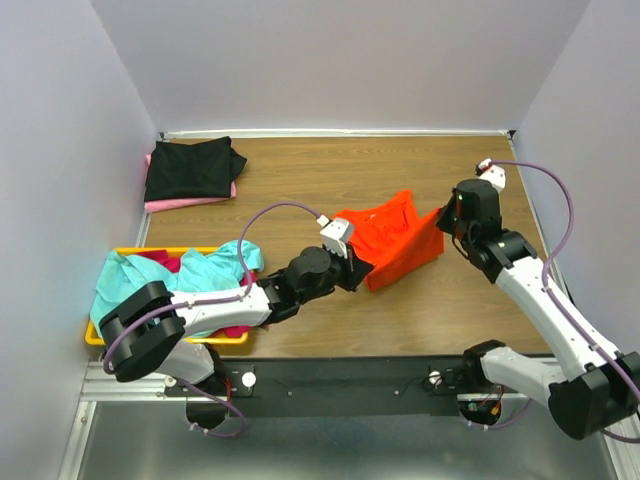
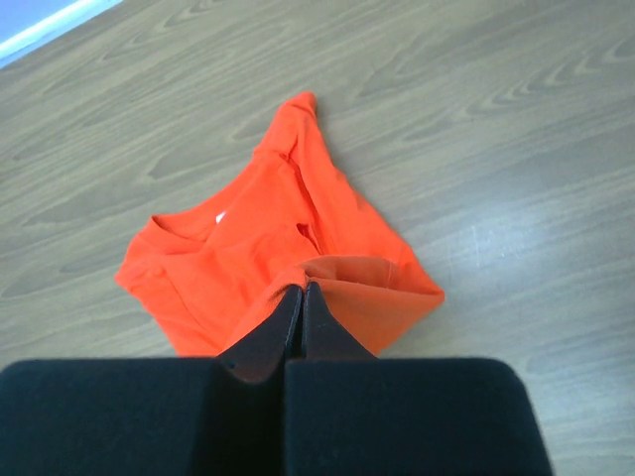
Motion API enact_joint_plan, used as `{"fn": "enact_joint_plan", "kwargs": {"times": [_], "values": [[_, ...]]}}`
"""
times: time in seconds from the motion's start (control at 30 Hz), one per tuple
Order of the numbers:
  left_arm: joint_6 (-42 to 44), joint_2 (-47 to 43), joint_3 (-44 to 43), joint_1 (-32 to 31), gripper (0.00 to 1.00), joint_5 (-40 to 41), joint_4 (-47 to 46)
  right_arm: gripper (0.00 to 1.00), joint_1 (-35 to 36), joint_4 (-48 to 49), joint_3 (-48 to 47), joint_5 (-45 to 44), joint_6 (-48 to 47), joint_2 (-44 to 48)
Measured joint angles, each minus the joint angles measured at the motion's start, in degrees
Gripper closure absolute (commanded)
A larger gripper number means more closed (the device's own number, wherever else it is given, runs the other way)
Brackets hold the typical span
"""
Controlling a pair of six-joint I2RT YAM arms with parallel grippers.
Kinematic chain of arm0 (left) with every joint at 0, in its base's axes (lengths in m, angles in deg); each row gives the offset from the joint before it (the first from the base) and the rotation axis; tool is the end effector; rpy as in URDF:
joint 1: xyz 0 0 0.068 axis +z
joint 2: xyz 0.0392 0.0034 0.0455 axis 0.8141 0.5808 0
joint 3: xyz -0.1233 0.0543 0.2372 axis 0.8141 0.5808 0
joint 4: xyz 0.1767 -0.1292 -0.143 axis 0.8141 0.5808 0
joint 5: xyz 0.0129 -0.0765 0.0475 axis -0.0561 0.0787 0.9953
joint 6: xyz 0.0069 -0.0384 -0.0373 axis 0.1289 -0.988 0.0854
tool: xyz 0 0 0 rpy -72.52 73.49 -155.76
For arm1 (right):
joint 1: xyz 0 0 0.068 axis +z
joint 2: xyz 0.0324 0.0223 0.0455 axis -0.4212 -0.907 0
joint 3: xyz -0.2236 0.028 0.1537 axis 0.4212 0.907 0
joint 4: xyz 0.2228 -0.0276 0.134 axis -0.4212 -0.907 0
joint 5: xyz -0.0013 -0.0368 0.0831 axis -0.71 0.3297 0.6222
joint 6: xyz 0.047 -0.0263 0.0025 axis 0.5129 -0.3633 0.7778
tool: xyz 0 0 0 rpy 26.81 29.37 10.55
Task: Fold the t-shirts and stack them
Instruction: Fold the tshirt
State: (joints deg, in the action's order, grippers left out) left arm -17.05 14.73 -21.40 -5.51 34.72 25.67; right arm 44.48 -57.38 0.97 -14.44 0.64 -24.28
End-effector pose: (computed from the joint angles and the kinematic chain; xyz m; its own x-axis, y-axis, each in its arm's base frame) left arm 0.1524 -0.2558 0.2290 -0.5603 -0.1812 -0.8082 0.5865 0.6022 -0.5416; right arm 0.2208 0.0649 0.3165 -0.4289 0.3614 -0.8279 0.2316 0.9299 0.2859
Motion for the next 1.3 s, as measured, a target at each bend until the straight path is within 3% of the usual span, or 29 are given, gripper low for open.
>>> {"fn": "enact_joint_plan", "kwargs": {"times": [0.73, 1.3], "values": [[1.66, 12.70, -4.92, 16.65, 1.00, -11.39, -8.90, 0.99, 0.24, 8.48, -16.35, -2.27, -4.92, -26.97], [2.01, 23.02, -9.03, 25.35, 1.00, -17.75, -12.04, 0.99, 0.35, 10.95, -28.74, -2.23, -6.88, -46.27]]}}
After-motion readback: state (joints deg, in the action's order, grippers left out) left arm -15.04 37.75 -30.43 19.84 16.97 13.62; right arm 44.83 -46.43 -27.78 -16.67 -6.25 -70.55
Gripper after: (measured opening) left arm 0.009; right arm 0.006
